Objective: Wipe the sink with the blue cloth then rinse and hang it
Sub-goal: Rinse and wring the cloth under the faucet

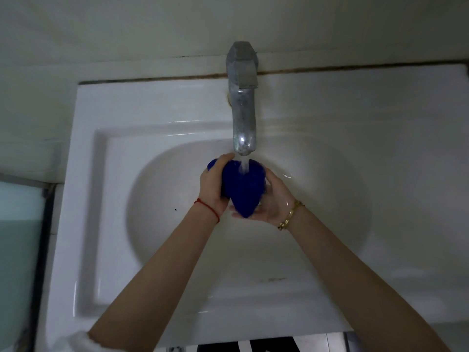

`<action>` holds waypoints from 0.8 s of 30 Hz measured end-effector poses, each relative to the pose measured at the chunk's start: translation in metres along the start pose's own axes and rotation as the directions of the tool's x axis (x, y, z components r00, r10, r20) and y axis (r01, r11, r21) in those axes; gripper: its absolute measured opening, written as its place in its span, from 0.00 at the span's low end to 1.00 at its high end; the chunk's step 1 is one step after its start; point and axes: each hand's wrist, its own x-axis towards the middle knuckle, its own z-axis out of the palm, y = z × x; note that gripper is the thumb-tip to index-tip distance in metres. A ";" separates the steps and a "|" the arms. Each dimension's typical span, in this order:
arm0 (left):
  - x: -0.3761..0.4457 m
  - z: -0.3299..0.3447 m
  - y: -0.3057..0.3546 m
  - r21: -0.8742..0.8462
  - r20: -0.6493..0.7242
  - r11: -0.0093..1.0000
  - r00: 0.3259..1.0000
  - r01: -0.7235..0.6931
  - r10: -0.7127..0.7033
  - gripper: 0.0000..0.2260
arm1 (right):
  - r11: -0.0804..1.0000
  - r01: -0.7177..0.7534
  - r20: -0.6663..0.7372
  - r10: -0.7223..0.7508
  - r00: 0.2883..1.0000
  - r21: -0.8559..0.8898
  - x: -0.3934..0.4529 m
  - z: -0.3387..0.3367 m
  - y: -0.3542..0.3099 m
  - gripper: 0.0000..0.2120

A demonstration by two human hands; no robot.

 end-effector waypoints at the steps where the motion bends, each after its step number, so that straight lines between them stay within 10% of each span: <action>1: -0.002 0.000 -0.001 0.058 -0.015 0.996 0.998 -0.062 0.063 0.22 | 0.999 0.018 0.031 -0.019 0.999 0.028 0.001 0.000 0.000 0.21; 9: -0.016 0.010 -0.011 0.634 0.075 0.611 0.823 -0.475 0.563 0.10 | 0.979 0.089 -0.076 -0.076 0.994 0.183 0.018 0.028 0.007 0.20; 18: -0.012 0.024 -0.015 0.541 -0.096 0.663 0.745 -0.517 0.660 0.10 | 0.895 0.438 -0.451 -0.426 0.784 -0.084 0.035 0.051 0.015 0.14; 24: -0.006 0.025 -0.016 0.519 -0.210 0.726 0.756 -0.451 0.619 0.19 | 0.770 0.550 -0.461 -0.635 0.619 -0.323 0.036 0.045 0.020 0.17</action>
